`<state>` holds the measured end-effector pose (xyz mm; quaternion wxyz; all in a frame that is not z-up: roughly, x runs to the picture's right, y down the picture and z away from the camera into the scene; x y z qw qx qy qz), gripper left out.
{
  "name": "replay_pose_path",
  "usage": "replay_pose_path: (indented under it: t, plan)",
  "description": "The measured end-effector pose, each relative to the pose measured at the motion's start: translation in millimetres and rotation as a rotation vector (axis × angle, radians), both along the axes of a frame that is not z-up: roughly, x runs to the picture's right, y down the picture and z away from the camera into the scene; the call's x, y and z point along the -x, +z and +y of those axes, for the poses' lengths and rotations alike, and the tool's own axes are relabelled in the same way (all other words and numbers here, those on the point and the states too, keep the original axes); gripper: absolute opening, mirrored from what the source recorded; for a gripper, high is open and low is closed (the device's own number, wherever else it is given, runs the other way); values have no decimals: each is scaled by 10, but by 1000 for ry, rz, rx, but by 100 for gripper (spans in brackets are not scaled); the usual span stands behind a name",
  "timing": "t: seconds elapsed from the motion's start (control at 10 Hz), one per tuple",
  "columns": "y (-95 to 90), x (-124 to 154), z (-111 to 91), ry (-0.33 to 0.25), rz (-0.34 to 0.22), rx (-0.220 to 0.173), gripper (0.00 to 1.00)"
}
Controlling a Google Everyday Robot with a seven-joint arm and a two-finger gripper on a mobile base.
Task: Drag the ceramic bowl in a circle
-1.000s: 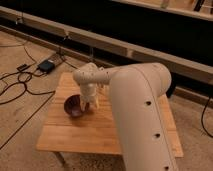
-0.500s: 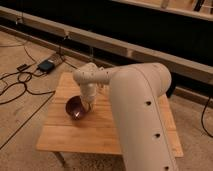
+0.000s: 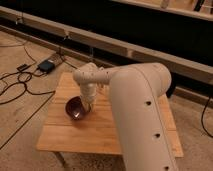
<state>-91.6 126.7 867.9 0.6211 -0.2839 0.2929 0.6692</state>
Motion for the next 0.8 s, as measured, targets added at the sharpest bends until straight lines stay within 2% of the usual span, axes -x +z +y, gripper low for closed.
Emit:
replay_pose_path:
  t: [0.1,0.3,0.6,0.8]
  plan:
    - [-7,-7,5,1,0,0,0]
    - [-103,-170,101,55,37,10,0]
    - [-234,-435,195,156,90,14,0]
    - [-294,-728,172,228,137,-2,0]
